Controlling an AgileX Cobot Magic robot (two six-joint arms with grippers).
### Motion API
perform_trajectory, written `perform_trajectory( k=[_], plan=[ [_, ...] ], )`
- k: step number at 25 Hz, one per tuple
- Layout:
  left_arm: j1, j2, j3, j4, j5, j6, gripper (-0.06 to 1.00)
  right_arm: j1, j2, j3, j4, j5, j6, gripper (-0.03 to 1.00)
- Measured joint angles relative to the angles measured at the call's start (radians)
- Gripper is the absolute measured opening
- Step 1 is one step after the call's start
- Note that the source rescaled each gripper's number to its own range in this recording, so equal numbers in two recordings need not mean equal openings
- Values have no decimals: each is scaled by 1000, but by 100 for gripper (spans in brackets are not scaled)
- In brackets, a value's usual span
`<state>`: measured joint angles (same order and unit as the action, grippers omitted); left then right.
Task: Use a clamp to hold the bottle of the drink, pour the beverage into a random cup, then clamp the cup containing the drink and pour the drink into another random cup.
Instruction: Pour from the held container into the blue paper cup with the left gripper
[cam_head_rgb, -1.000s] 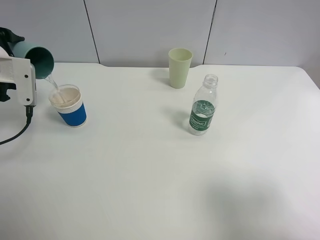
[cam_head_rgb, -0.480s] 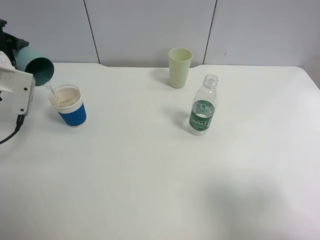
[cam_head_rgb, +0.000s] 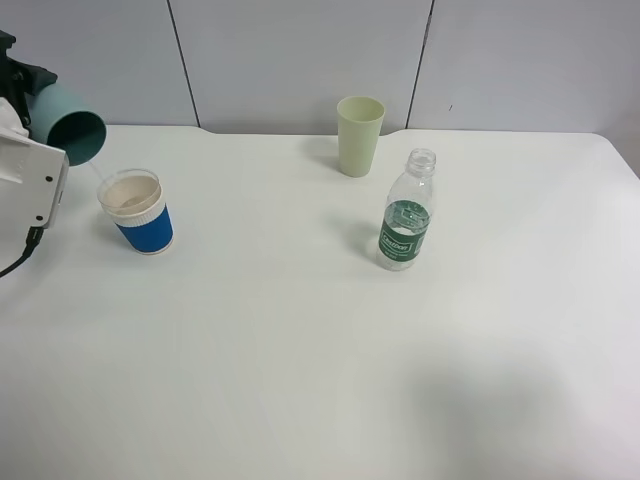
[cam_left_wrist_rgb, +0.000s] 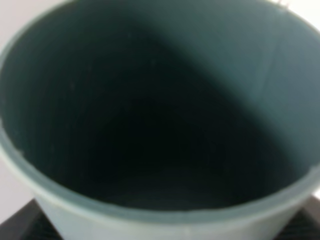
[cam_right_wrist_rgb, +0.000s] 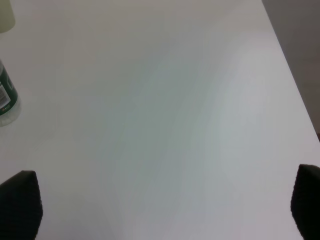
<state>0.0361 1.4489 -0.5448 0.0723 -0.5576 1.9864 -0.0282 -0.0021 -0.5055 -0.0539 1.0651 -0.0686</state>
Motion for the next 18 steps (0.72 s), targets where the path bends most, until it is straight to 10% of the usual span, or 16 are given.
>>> perform_trajectory(
  k=[18],
  plan=[
    [-21,0,0,-1,-35,135,1,0,0,0,0,0,0,100]
  ],
)
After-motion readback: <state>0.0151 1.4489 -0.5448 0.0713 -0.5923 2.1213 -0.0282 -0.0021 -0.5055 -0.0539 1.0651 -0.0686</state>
